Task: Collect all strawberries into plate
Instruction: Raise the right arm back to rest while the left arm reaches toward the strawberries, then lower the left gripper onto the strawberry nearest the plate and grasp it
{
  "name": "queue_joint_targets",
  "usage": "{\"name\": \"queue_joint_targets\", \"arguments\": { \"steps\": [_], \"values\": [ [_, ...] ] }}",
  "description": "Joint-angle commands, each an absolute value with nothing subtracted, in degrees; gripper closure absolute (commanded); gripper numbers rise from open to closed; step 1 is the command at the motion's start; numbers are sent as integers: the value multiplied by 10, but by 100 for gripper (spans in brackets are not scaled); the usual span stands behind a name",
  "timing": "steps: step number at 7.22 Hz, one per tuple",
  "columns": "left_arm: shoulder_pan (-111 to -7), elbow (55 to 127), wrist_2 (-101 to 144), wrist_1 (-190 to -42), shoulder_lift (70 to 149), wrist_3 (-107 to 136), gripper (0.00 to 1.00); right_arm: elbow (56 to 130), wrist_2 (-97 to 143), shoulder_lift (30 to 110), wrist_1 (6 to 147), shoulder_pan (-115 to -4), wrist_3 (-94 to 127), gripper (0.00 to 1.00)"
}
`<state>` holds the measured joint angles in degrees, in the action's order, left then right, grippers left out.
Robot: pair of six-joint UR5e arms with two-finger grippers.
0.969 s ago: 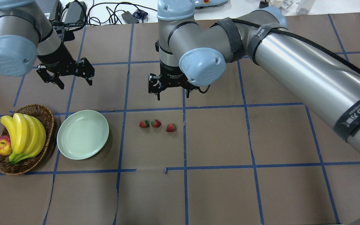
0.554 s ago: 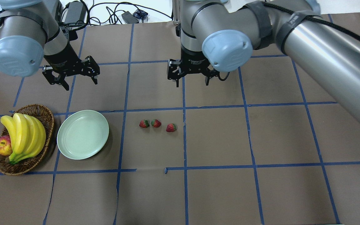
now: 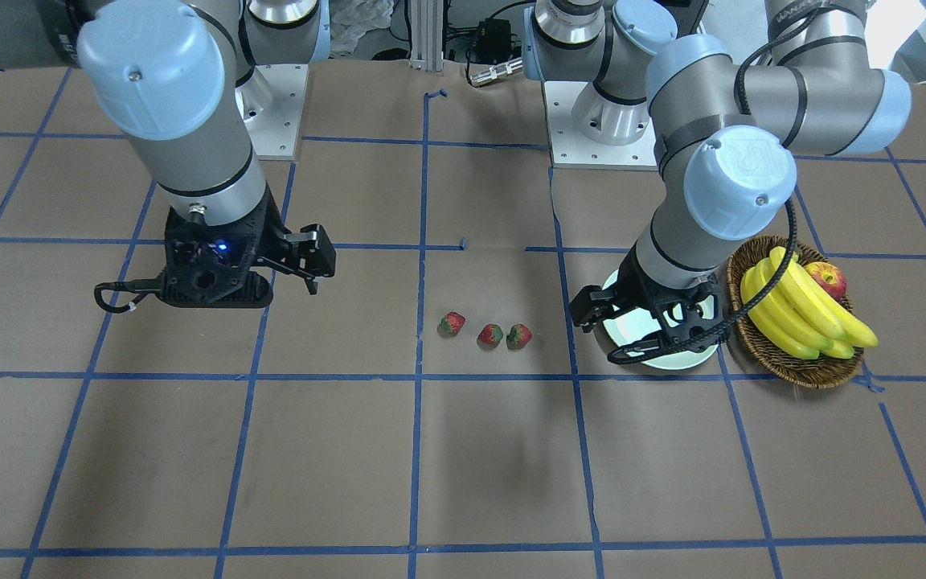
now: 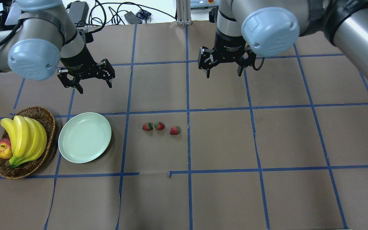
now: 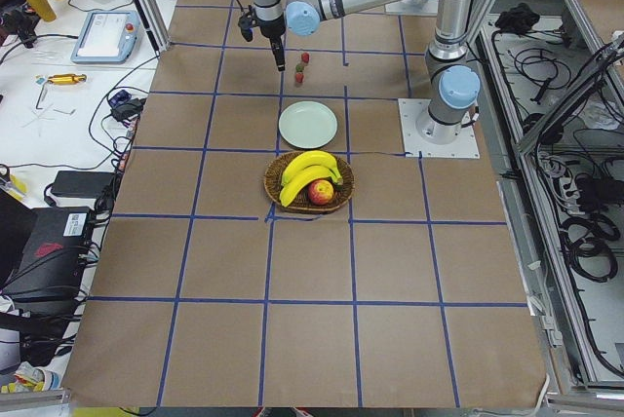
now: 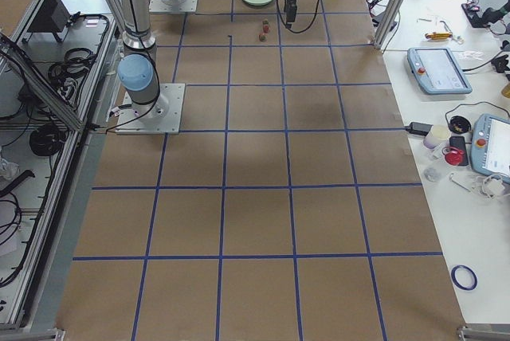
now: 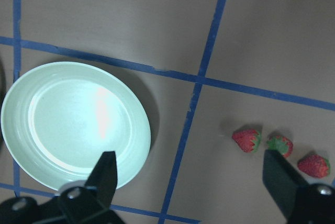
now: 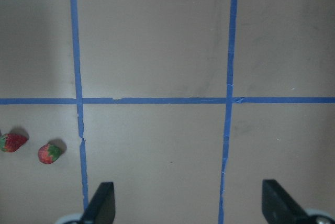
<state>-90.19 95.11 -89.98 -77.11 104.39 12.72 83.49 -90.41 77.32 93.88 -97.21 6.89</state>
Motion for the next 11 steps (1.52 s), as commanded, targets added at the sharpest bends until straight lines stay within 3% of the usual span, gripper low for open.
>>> {"name": "queue_joint_targets", "arguments": {
  "steps": [1, 3, 11],
  "values": [
    [-920, 961, -863, -752, 1081, 130, 0, 835, -925, 782, 929, -958, 49, 0],
    [-946, 991, -857, -690, 1106, 157, 0, 835, -924, 785, 923, -942, 49, 0],
    [-947, 999, -783, -698, 1174, 406, 0, 837, -917, 785, 887, -937, 57, 0]
  ]
}}
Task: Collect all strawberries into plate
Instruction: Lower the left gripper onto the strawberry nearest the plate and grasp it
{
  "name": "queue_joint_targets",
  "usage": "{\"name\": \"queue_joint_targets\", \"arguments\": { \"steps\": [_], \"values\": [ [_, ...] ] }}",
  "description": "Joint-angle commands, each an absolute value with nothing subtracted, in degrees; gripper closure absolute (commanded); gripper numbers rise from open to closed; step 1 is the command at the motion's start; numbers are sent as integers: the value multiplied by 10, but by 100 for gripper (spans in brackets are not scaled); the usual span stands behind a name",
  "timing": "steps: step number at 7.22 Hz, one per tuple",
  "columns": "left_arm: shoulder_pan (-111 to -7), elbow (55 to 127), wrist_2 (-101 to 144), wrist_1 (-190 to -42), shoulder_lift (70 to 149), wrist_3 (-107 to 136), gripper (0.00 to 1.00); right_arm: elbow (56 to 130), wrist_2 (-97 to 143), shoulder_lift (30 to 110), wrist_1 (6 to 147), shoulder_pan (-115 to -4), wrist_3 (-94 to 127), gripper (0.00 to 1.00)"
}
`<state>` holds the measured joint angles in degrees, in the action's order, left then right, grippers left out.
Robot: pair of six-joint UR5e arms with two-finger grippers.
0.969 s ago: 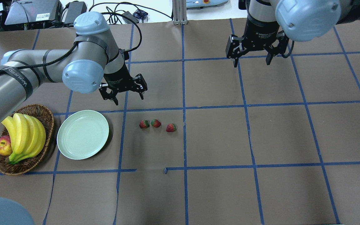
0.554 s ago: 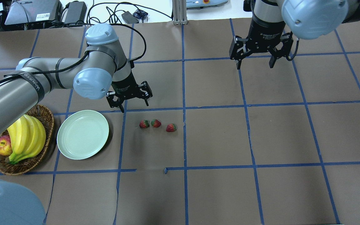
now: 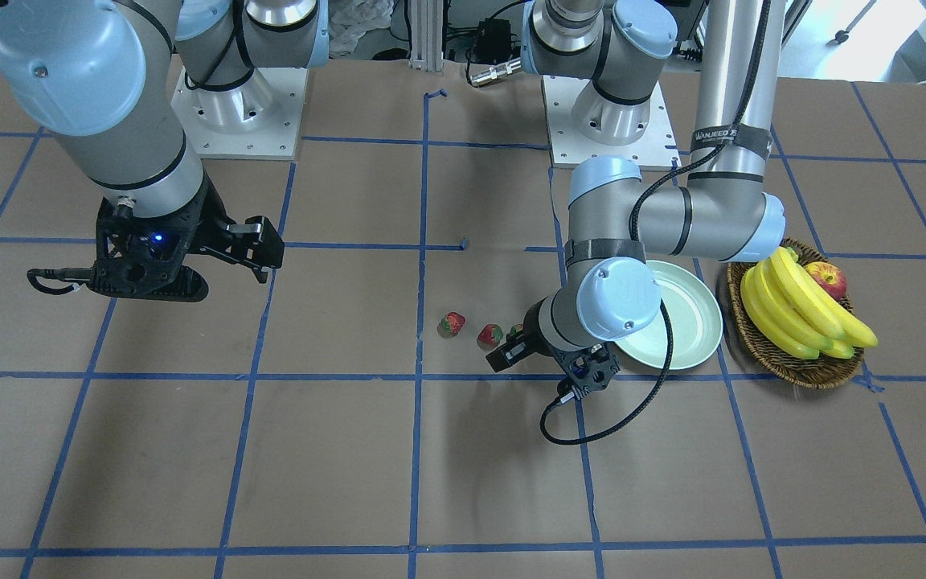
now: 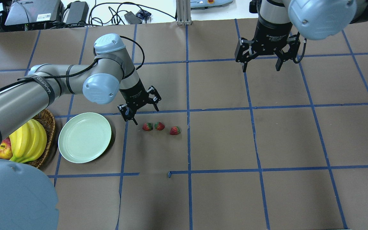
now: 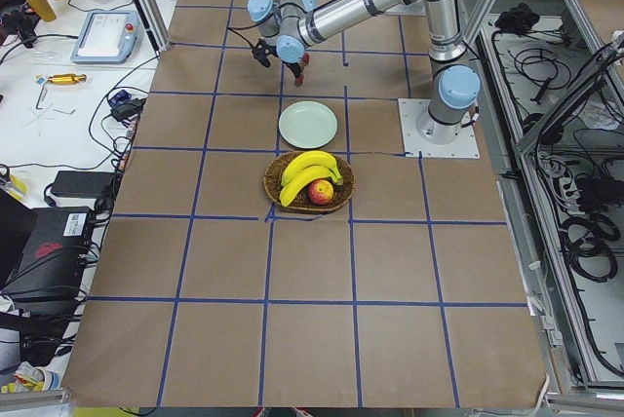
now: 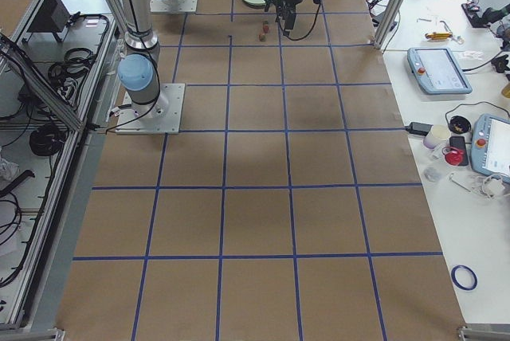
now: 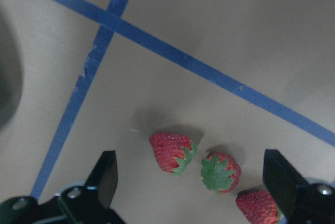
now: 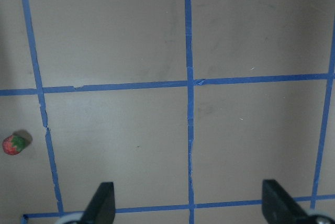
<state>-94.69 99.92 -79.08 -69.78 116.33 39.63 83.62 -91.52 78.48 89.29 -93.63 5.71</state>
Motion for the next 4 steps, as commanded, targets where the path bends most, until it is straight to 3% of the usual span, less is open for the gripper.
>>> {"name": "queue_joint_targets", "arguments": {
  "steps": [1, 2, 4],
  "values": [
    [-947, 999, -785, -698, 1178, 407, 0, 837, -918, 785, 886, -937, 57, 0],
    [-947, 1005, -787, -707, 1179, 405, 9, 837, -918, 785, 887, -937, 57, 0],
    [-946, 1022, -792, -724, 1178, 402, 9, 837, -918, 785, 887, -937, 57, 0]
  ]
}}
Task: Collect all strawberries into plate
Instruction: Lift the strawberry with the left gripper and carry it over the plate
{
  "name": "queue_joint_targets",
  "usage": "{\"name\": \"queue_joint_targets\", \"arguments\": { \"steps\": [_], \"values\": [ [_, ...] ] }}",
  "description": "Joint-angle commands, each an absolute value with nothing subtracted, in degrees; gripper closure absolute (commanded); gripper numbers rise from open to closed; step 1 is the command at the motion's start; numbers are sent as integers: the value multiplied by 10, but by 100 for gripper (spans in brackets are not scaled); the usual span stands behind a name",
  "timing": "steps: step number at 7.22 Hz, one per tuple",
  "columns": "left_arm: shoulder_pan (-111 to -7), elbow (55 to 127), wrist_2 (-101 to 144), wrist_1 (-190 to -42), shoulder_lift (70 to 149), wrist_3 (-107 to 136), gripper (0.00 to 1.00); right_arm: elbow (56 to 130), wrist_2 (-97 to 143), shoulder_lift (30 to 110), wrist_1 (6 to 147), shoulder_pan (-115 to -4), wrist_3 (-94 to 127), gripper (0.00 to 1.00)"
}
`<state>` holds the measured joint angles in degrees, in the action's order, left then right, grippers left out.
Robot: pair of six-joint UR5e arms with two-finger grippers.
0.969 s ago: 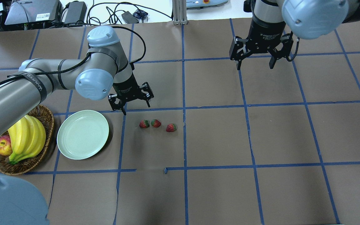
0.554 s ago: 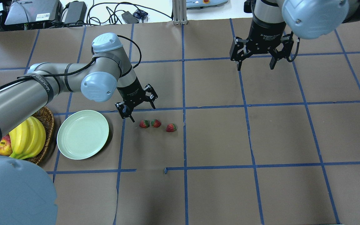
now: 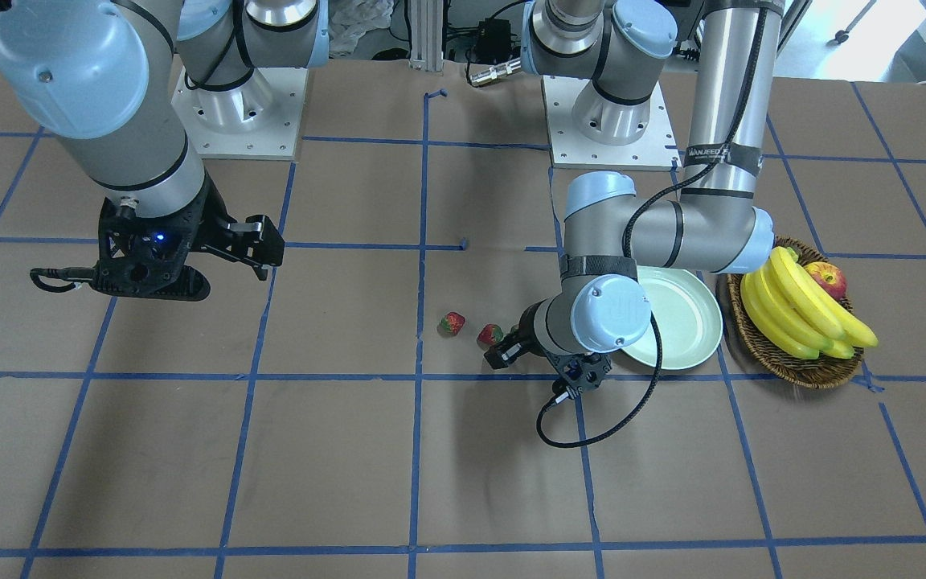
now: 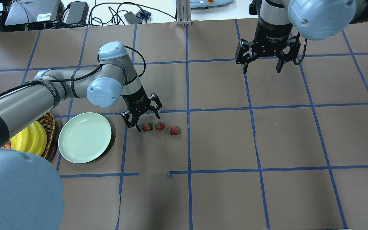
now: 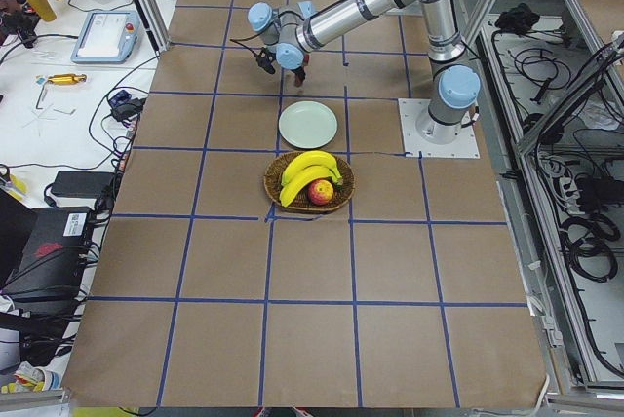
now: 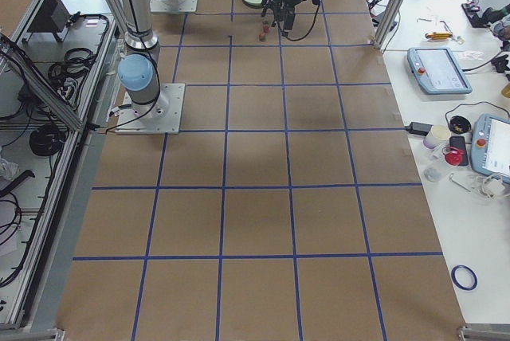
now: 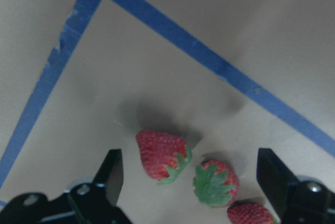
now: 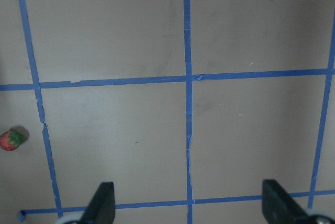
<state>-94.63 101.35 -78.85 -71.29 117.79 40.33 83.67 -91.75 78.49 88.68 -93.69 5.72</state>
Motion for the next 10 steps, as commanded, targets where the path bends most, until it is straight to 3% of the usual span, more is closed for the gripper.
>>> {"name": "queue_joint_targets", "arguments": {
  "steps": [1, 3, 5, 6, 8, 10],
  "values": [
    [-945, 1022, -816, -727, 1178, 397, 13, 837, -918, 784, 887, -937, 56, 0],
    [-941, 1016, -819, -729, 1175, 398, 13, 849, -920, 785, 891, -937, 55, 0],
    [-942, 1026, -816, -729, 1179, 396, 29, 858, -920, 785, 897, -937, 54, 0],
    [-942, 1026, -816, -729, 1179, 388, 44, 858, -920, 785, 897, -937, 54, 0],
    [-942, 1023, -816, -738, 1179, 367, 100, 858, -921, 784, 897, -936, 51, 0],
    [-942, 1016, -833, -761, 1164, 296, 100, 858, -922, 784, 894, -935, 48, 0]
  ]
}}
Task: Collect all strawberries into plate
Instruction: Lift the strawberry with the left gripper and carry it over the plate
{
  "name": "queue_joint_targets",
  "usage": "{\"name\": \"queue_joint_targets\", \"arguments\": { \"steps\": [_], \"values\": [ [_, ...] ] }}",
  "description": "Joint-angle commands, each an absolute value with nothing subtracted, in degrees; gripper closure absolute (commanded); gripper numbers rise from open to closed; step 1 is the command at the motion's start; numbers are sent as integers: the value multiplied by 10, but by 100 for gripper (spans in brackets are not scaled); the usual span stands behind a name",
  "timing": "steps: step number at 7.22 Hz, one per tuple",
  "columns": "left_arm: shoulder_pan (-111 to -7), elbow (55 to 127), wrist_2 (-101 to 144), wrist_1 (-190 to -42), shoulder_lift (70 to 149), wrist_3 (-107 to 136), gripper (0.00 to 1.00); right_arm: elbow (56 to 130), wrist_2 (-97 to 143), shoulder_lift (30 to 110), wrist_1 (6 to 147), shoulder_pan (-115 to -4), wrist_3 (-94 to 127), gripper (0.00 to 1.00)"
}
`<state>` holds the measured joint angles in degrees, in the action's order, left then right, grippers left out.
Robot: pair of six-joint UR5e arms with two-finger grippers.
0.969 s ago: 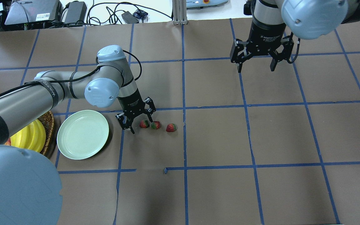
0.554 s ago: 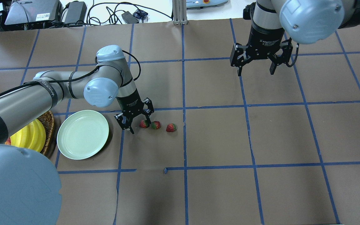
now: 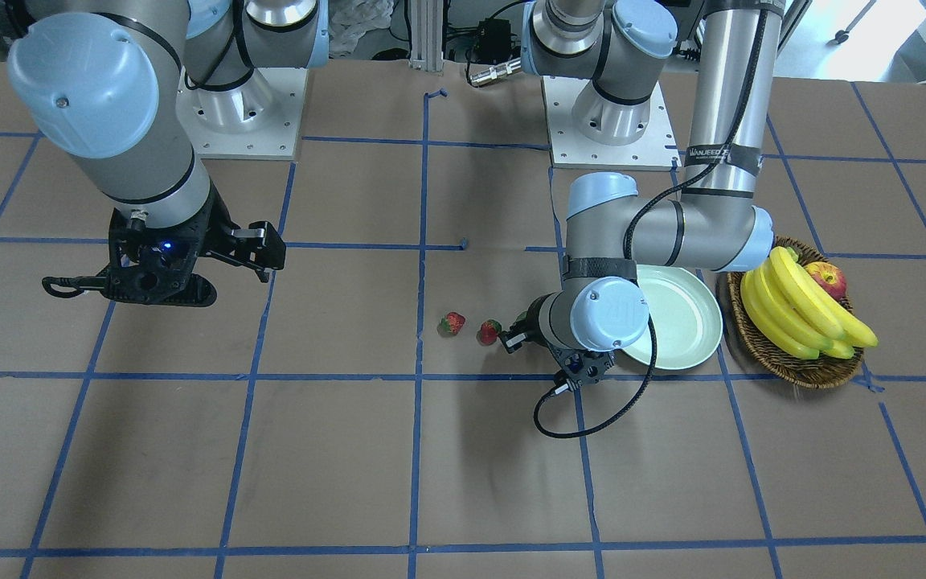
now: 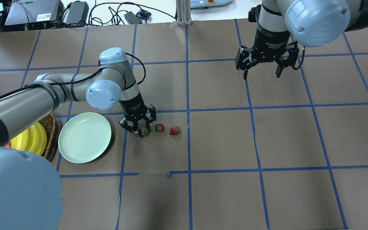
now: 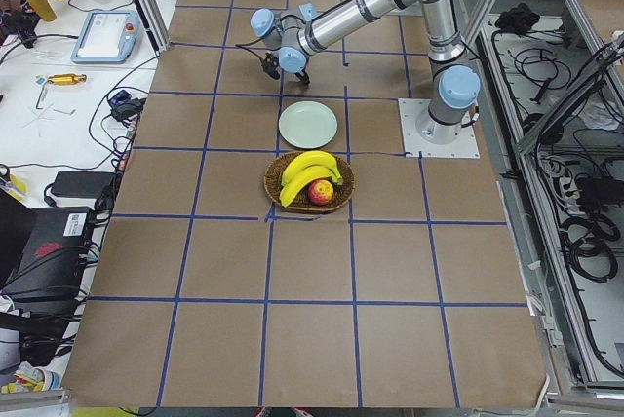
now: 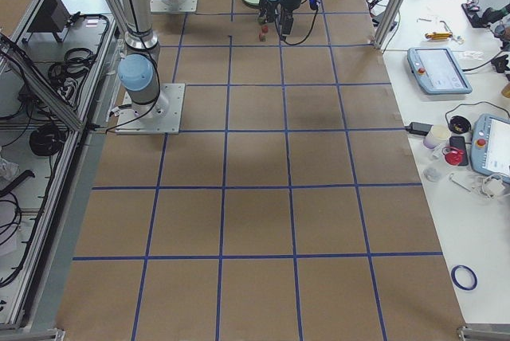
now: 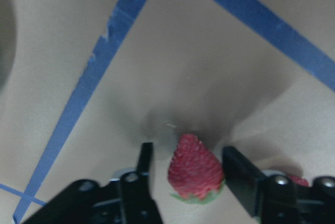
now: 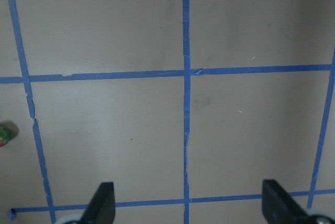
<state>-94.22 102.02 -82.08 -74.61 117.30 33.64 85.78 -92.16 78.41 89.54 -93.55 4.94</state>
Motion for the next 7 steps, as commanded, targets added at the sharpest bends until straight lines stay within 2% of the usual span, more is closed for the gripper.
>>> {"name": "queue_joint_targets", "arguments": {
  "steps": [1, 3, 7],
  "values": [
    [-942, 1006, -869, -773, 1157, 287, 100, 858, -921, 784, 896, -933, 47, 0],
    [-919, 981, -929, -799, 1140, 202, 100, 858, -920, 784, 891, -933, 47, 0],
    [-805, 994, -1073, -831, 1120, -42, 100, 859, -920, 785, 888, -936, 57, 0]
  ]
}}
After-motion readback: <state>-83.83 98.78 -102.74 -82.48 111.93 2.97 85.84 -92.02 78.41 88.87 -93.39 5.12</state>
